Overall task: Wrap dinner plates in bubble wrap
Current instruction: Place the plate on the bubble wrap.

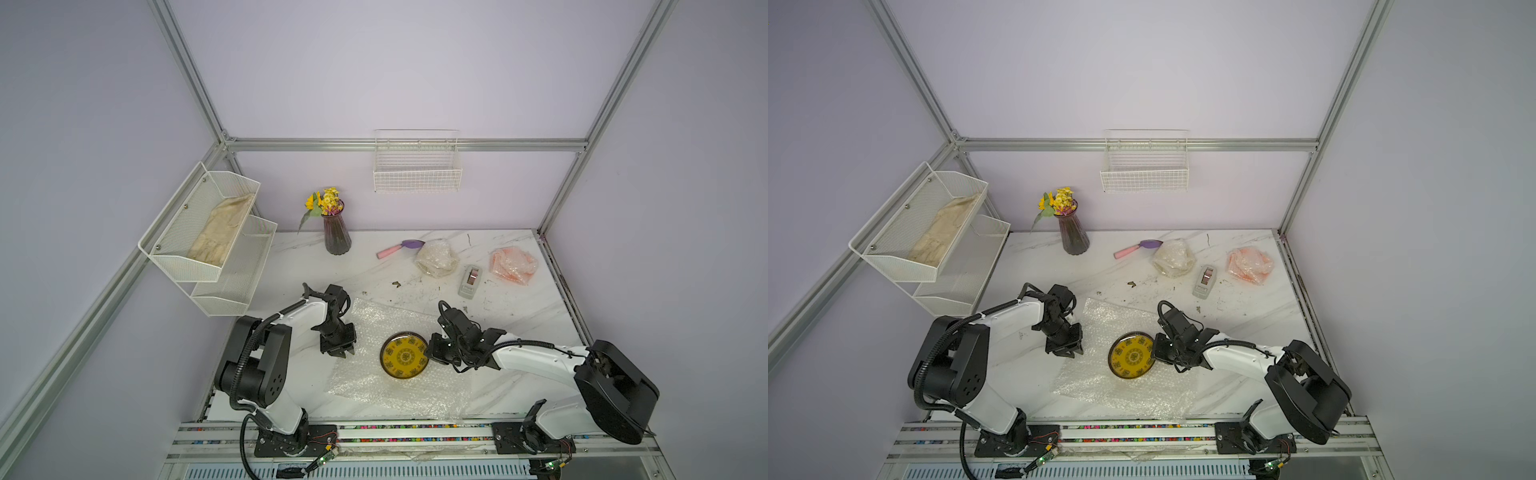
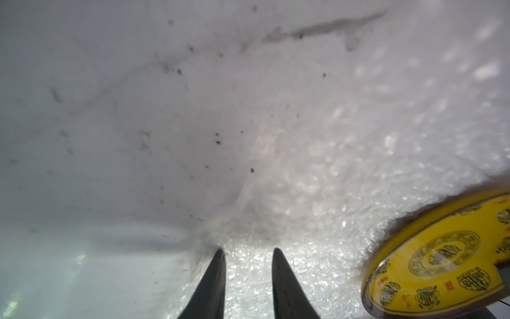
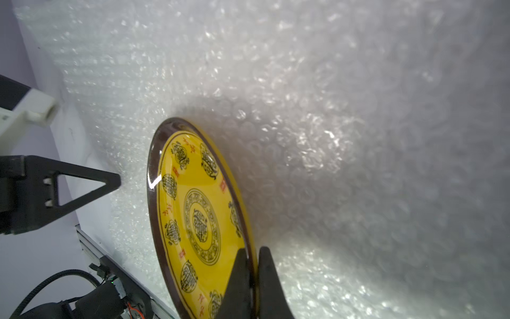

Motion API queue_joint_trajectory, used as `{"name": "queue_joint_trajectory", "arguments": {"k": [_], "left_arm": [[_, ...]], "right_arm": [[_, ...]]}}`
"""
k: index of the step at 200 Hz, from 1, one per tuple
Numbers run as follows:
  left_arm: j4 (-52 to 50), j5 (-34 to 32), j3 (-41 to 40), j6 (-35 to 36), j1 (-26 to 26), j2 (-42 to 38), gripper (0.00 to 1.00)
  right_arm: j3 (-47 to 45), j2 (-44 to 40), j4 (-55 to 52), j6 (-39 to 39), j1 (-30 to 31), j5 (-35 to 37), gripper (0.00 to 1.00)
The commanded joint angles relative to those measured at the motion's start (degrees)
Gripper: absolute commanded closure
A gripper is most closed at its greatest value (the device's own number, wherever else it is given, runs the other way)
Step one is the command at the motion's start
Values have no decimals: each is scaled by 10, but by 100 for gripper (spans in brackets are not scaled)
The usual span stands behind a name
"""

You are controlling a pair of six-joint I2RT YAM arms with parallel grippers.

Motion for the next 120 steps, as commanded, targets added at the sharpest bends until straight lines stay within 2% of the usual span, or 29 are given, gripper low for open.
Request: {"name": "queue_joint_trajectory", "arguments": {"k": [1,39,80,98,120], "left_arm": [[4,-28,-23,-6,0,16,71],[21,-25,-45,-40,8,-5,71],[65,-6,-92,-83,36,-52,69],[55,-14,-88,-82,49,-72,67],[15,-39,-54,-67,58,-92,64]], "right_arm": [[-15,12,-15,-12,1,6,100],[11,51,-16,-72,-11,52,100],[83,127,-24,-149,-57,17,100],[117,147,-54,-176,-68,-8,81],[148,126,-146,-202,-69,25,71]]}}
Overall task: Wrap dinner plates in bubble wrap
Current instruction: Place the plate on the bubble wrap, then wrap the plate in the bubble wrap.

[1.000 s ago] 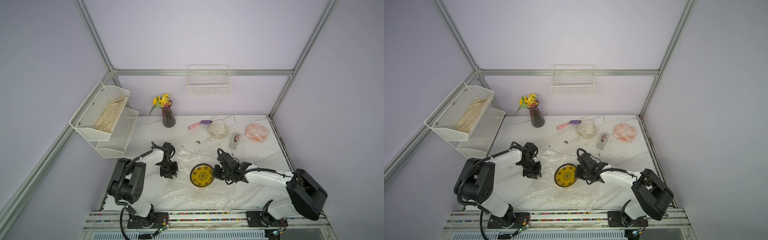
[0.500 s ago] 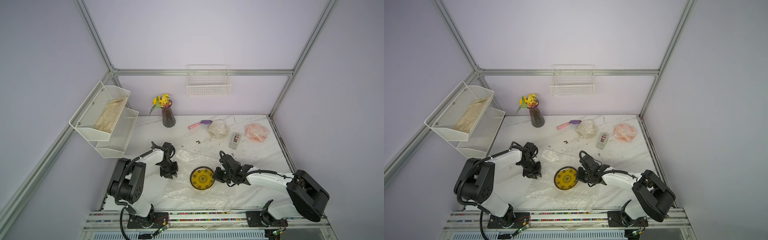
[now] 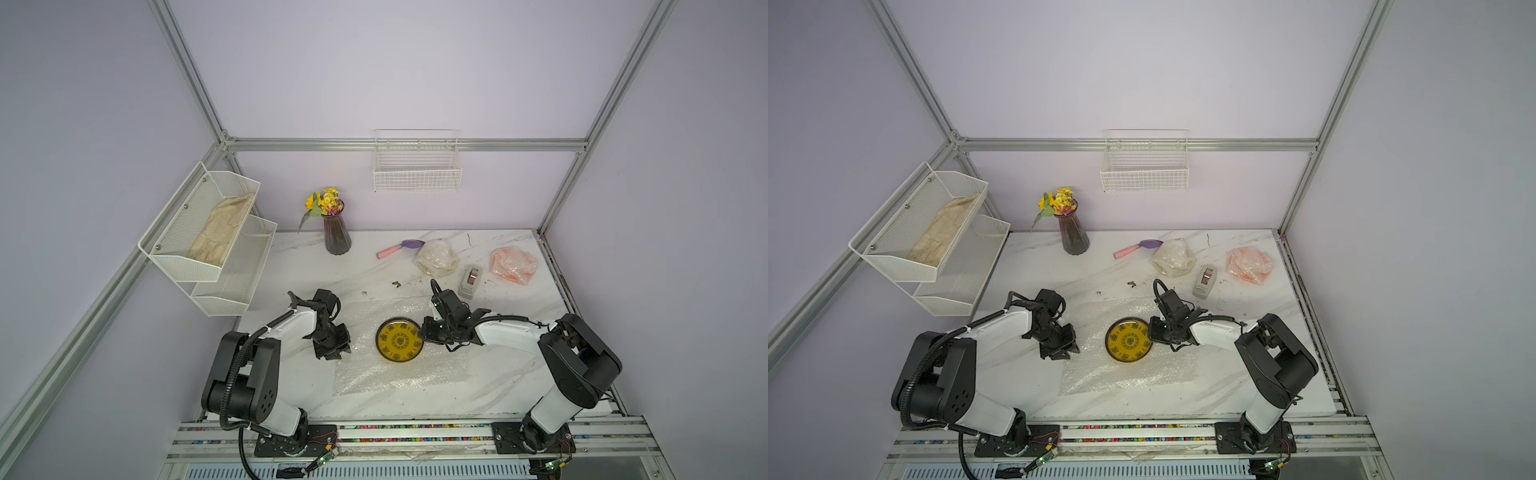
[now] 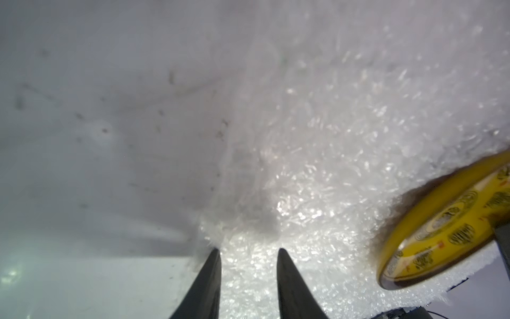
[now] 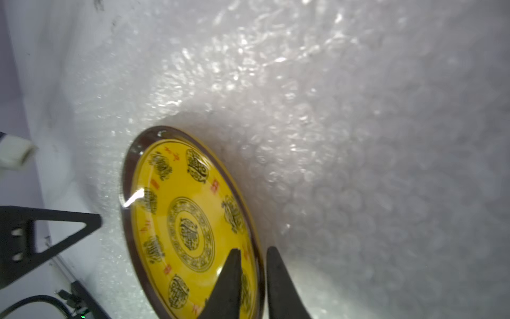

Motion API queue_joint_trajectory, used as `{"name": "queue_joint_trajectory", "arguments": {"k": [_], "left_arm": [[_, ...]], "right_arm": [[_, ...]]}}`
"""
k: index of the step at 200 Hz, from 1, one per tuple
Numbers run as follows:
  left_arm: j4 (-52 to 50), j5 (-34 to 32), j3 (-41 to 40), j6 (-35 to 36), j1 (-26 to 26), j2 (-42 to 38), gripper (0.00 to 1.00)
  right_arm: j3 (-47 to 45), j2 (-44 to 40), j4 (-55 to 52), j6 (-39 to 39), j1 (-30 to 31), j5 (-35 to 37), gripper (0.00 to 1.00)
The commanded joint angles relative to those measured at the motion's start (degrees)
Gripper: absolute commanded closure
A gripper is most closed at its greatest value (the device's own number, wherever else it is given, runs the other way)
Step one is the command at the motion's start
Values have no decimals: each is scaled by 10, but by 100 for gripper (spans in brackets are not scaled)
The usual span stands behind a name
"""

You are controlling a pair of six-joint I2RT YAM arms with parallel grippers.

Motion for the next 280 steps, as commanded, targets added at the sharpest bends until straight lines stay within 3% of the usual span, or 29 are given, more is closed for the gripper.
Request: {"name": "queue_joint_trajectory", "arguments": {"k": [1,30,71,83,107,124,161,201,224,251,268,280], "left_arm": [[-37,-49,11,1,12,-26,64],[-86,-57,65,23,8,-48,63],[-102,8,78,8,-49,-51,64],[-99,18,67,-7,-78,-55,64],[-84,22,30,-38,-112,-76,65],[-75,22,-1,-48,-116,-86,66],[-61,3,-32,-51,-113,-76,66],[-66,-36,-44,-56,-111,-36,65],[-74,-55,-38,-64,-111,-32,65],[-92,-71,-15,-61,-111,-32,65],[-101,-75,2,-53,-111,-38,64],[-134,-130,17,-43,-112,-27,64]], "right_arm": [[24,-16,-135,-53,-4,43,71],[57,-77,-217,-95,-2,89,68],[89,-107,-257,-297,36,3,66],[88,-113,-279,-377,67,-9,66],[81,-115,-342,-568,169,60,66],[67,-96,-373,-629,223,119,66],[22,-74,-365,-655,292,203,65],[-6,-51,-329,-639,310,263,62],[-16,-51,-317,-633,315,254,75],[-10,-61,-315,-628,318,273,100],[7,-79,-318,-620,318,276,100],[17,-98,-318,-611,317,266,100]]}}
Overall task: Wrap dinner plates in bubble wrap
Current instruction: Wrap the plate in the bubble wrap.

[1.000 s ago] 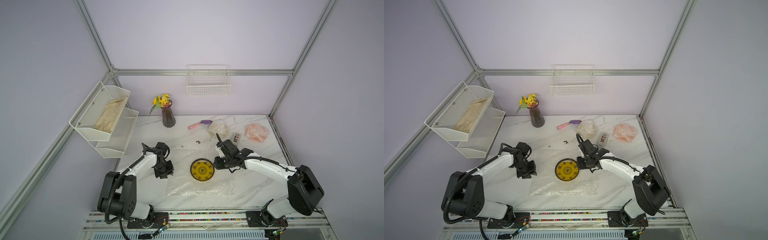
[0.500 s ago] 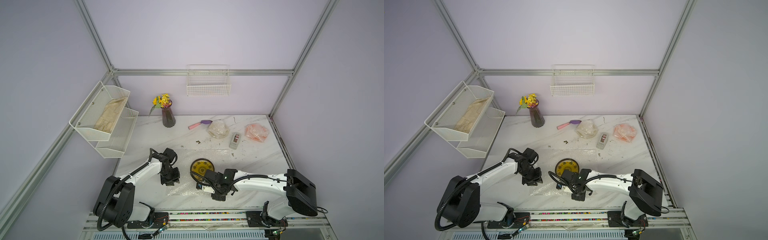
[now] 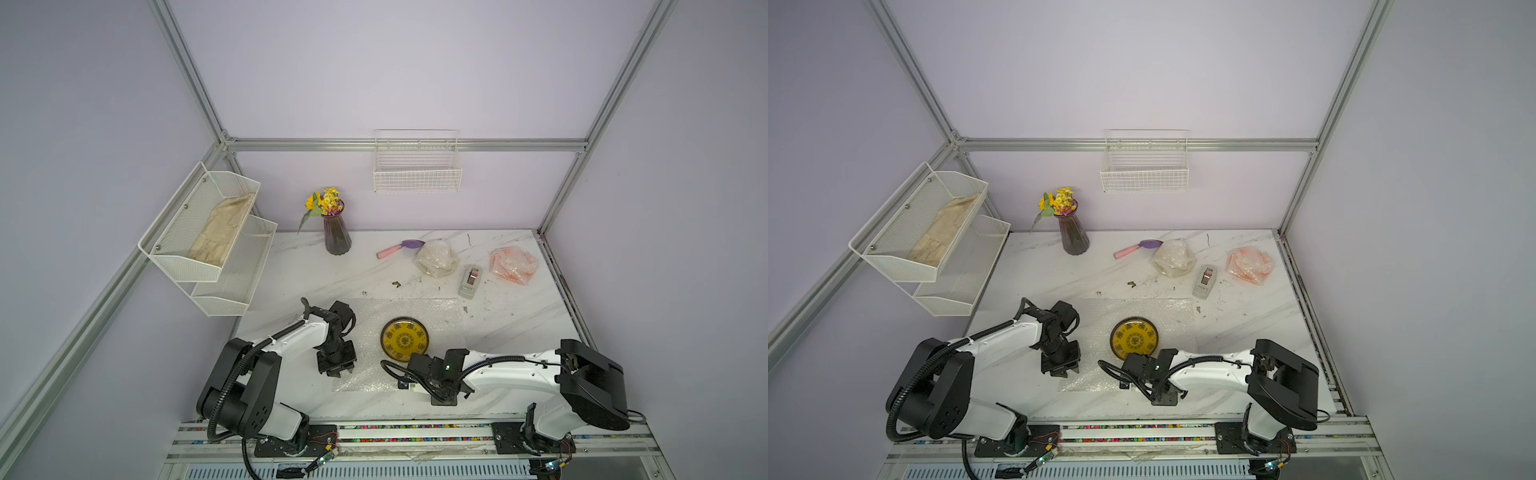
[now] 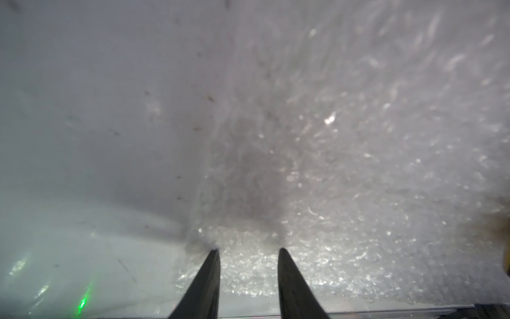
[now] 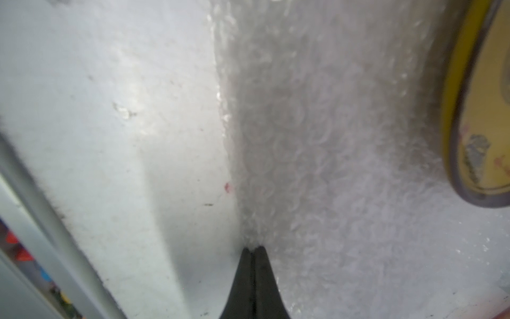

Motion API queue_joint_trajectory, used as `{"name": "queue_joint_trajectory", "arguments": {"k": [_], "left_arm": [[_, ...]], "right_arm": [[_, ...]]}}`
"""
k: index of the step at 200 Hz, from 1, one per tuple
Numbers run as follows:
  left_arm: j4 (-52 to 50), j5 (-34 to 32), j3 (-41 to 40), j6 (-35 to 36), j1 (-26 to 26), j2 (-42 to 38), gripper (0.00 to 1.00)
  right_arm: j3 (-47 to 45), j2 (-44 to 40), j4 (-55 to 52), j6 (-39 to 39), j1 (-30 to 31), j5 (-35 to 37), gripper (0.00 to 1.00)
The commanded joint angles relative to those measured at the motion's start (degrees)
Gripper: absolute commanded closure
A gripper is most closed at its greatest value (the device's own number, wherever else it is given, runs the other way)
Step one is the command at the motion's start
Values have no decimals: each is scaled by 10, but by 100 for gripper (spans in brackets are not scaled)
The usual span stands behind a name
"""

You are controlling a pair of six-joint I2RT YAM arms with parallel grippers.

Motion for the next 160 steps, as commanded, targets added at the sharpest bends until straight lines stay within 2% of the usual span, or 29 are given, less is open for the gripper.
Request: {"name": "queue_joint_trajectory", "arguments": {"k": [1,5,38,85,116,134,160], "left_arm": [[-51,-73,41,9,1,4,64],[-62,-91,47,1,1,12,64],[-76,-114,81,27,1,68,64],[-105,-172,173,52,3,8,66],[-98,-112,234,97,-10,-25,67],[-98,-78,251,85,-27,-24,68],[-80,-43,273,63,-96,-17,69]], "right_arm": [[23,-37,-6,10,2,6,100],[25,-43,-5,12,2,5,100],[44,-70,-7,41,-25,-55,100],[69,-66,2,130,-105,-181,100],[77,-52,8,226,-186,-260,100],[77,-36,16,294,-226,-299,100],[73,-8,32,424,-284,-335,100]]}}
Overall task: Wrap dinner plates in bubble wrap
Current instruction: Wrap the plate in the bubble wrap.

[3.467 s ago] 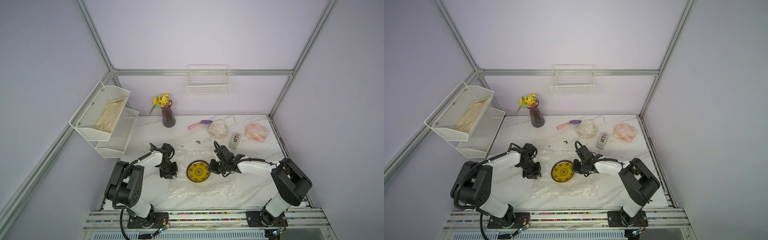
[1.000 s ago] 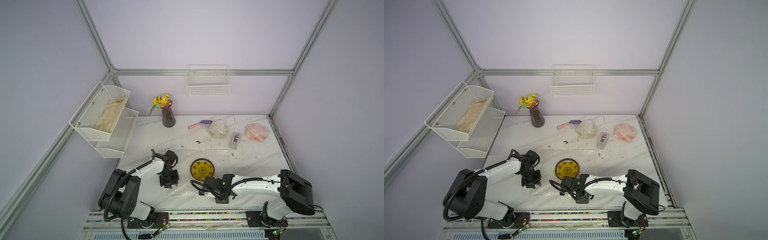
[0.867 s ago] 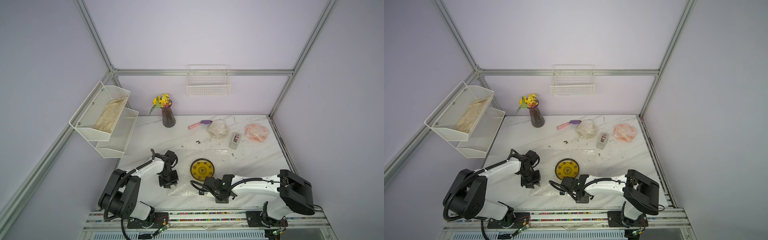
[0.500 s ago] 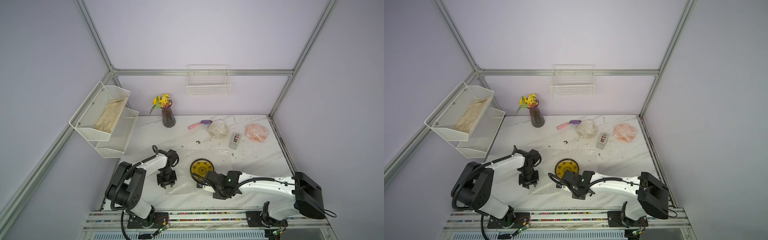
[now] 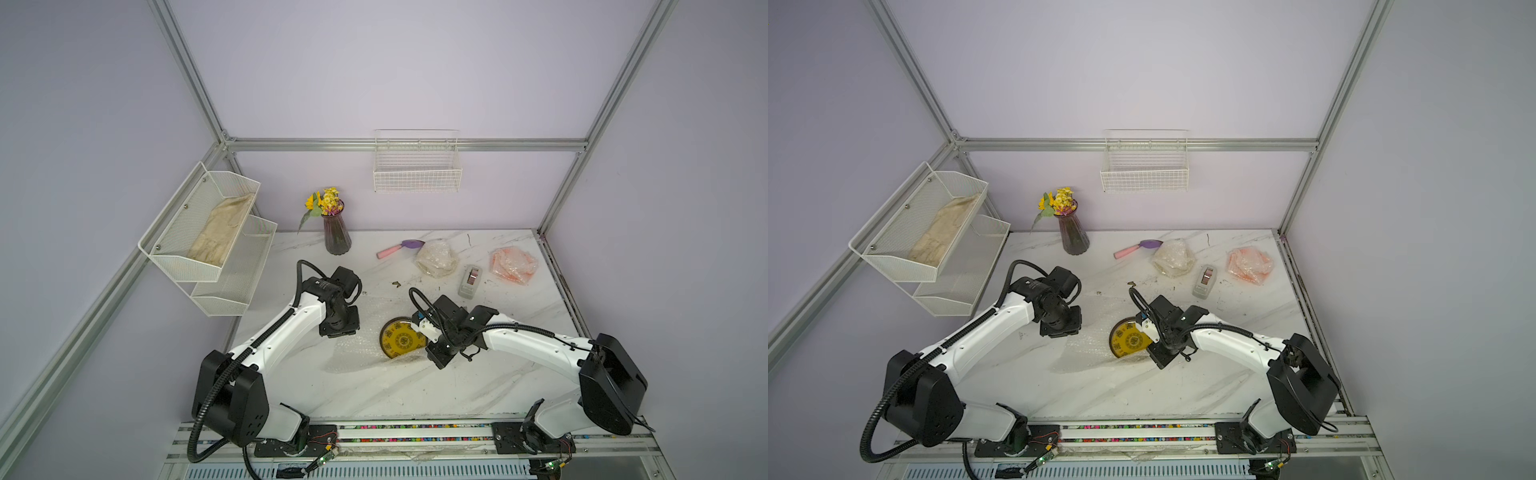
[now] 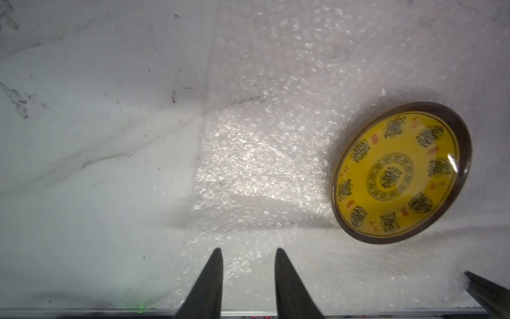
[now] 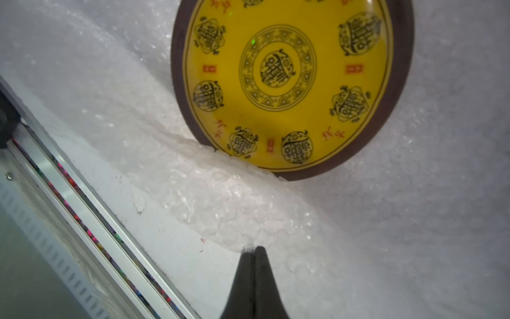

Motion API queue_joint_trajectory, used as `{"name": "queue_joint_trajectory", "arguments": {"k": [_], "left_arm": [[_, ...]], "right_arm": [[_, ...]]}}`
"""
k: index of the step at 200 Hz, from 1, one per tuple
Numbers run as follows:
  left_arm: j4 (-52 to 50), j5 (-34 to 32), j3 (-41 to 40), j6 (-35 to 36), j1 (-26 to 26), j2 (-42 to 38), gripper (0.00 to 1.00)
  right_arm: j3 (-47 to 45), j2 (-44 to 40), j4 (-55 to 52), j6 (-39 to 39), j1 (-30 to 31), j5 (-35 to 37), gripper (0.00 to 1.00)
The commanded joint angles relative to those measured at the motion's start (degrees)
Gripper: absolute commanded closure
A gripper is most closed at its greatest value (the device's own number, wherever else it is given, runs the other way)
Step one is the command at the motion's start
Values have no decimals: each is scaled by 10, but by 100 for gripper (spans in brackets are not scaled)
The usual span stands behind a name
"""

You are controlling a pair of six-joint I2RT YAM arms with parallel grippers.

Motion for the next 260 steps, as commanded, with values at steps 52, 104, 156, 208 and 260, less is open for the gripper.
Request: {"name": "queue_joint_trajectory", "arguments": {"k": [52,104,156,208,260], "left_arm": [[50,105,131,-33,-197,80,69],[55,135,196,13,-258,155,70],[41,148,145,61,-264,169,74],[34,3,138,42,-249,231,75],[35,-53,174,48,-231,298,76]], "right_arm": [[5,64,24,293,-87,-117,100],[-2,74,41,404,-103,-104,100],[-22,75,100,474,-122,-103,100],[-27,85,132,499,-128,-125,100],[-24,81,129,506,-129,-112,100]]}}
